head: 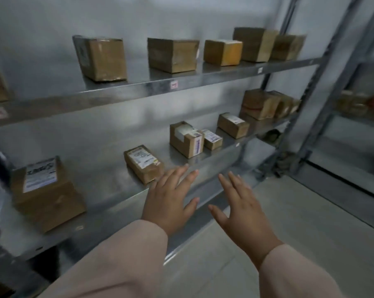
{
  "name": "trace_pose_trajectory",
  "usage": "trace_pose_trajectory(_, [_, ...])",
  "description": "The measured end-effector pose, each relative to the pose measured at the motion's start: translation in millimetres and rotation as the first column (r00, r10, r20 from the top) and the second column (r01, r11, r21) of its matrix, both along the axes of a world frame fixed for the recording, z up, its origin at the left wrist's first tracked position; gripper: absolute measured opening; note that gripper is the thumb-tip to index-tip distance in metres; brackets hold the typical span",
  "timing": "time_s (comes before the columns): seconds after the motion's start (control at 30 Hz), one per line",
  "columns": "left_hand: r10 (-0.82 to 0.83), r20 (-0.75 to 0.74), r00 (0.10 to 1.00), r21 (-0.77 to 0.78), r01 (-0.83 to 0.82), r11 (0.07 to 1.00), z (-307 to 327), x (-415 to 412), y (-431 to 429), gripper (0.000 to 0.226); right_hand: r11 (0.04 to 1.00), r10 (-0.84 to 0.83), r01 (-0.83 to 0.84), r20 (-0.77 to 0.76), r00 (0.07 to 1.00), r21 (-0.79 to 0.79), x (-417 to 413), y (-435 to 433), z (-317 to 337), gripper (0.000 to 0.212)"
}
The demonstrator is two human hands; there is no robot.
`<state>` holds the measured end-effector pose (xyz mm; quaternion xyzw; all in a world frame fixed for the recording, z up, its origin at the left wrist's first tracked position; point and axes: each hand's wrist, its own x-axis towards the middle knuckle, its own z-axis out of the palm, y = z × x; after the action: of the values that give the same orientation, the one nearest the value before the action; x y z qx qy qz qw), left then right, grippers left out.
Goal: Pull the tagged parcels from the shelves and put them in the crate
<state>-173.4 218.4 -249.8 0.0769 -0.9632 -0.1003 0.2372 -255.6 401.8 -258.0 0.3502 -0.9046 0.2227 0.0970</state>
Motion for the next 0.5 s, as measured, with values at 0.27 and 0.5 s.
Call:
trace_pose_trajectory(0.27, [-0.206, -0.008, 0.978, -0.095, 0.205, 0.974, 7, -136, 58, 0.063, 0.976, -0.215, 0.215, -0.011, 0.977, 0.032, -97, 74, -2, 0.076])
trace_pose_trajectory(0.5, [-0.286, 0.024, 0.958, -0.028, 0.286, 0.958, 4, -278, 71, 0.065, 0.945, -0.318, 0.321, -0.063, 0.946, 0.059, -219, 89, 10, 0.075])
